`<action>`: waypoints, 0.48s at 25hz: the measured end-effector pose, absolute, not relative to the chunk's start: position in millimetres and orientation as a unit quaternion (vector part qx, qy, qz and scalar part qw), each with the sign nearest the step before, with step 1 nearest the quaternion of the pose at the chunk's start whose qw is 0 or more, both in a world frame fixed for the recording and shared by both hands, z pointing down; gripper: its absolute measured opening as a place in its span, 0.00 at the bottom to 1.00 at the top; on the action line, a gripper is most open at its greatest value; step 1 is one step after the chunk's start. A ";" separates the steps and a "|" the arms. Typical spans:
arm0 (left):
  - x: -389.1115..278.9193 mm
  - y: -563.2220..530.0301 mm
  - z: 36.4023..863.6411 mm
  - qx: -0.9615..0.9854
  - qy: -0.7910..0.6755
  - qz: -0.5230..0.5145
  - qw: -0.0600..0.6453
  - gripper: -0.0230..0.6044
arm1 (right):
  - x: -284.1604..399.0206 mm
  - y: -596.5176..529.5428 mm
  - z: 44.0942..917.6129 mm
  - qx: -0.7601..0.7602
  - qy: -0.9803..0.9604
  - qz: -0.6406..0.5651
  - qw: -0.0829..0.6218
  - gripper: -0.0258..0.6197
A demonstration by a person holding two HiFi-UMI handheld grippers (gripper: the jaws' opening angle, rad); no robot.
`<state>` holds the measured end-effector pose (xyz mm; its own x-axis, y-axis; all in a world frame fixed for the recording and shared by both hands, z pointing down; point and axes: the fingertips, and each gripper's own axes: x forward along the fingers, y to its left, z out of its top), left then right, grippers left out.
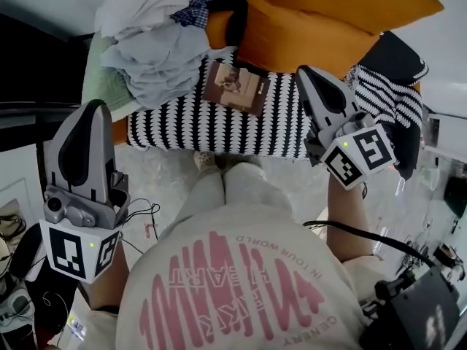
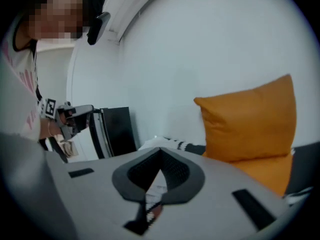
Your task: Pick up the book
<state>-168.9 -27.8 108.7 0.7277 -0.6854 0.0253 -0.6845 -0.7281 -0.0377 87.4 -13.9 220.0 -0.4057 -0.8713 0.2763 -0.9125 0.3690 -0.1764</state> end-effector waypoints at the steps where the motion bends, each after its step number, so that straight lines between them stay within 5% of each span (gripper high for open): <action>1: -168.5 -30.4 113.1 -0.929 0.370 -0.018 0.008 0.05 | 86.5 -15.6 235.0 0.522 -0.833 0.179 0.048 0.05; 3: -163.8 -34.3 124.6 -0.930 0.366 -0.022 -0.002 0.05 | 92.0 -18.8 276.3 0.491 -0.836 0.245 0.016 0.14; 8: -151.2 -46.2 151.9 -0.922 0.382 -0.057 -0.023 0.05 | 115.7 -13.5 419.8 0.442 -0.780 0.443 0.030 0.57; 12: -142.8 -54.4 173.5 -0.903 0.421 -0.078 -0.038 0.05 | 123.7 9.4 539.3 0.409 -0.705 0.574 0.075 0.65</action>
